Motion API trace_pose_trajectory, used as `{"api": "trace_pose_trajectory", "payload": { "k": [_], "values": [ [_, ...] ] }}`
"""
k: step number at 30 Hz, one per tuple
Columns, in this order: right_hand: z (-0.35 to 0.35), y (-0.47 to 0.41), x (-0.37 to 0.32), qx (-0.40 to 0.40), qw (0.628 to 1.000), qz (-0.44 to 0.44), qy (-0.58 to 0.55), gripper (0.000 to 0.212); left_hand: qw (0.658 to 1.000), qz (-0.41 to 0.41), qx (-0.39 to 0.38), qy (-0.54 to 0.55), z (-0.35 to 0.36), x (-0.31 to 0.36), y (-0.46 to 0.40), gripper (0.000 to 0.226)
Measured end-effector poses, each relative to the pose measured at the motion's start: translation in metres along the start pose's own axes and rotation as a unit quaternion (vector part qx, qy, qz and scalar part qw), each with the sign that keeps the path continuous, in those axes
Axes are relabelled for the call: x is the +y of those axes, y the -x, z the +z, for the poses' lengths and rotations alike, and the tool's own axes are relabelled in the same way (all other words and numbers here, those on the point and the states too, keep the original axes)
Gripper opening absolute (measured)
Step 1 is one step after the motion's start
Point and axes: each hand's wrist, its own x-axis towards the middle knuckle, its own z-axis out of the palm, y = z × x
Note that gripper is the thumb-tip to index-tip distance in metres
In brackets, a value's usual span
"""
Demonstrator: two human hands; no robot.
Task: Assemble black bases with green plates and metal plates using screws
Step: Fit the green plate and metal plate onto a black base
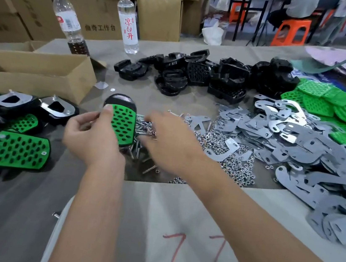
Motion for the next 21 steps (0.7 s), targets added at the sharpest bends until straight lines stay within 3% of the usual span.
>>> {"api": "trace_pose_trajectory", "payload": {
  "k": [3,5,8,11,15,18,21],
  "values": [
    [0.015,-0.009,-0.02,-0.077,0.989,-0.022,0.125,0.054,0.997,-0.074,0.011,0.026,-0.002,-0.003,-0.011,0.037],
    [0.017,-0.013,-0.024,-0.066,0.988,-0.023,0.135,0.042,0.994,-0.106,-0.007,0.038,-0.002,-0.001,-0.012,0.04],
    [0.012,-0.017,-0.022,-0.06,0.993,-0.022,0.101,0.014,0.99,-0.13,-0.036,0.045,0.001,0.007,-0.007,0.026],
    [0.009,-0.017,-0.011,-0.025,0.998,-0.011,0.06,0.007,0.987,-0.132,-0.072,0.053,0.004,0.009,-0.003,0.032],
    [0.0,-0.012,0.001,0.034,0.996,0.061,-0.055,0.021,0.983,-0.126,-0.127,0.048,0.005,0.005,0.0,0.042],
    [-0.013,-0.001,0.011,0.054,0.985,0.1,-0.129,0.024,0.981,-0.135,-0.14,0.02,0.007,0.0,0.0,0.019],
    [-0.027,0.015,0.023,0.049,0.932,0.162,-0.322,0.022,0.98,-0.124,-0.156,0.007,0.013,-0.007,0.009,0.03]
  ]
}}
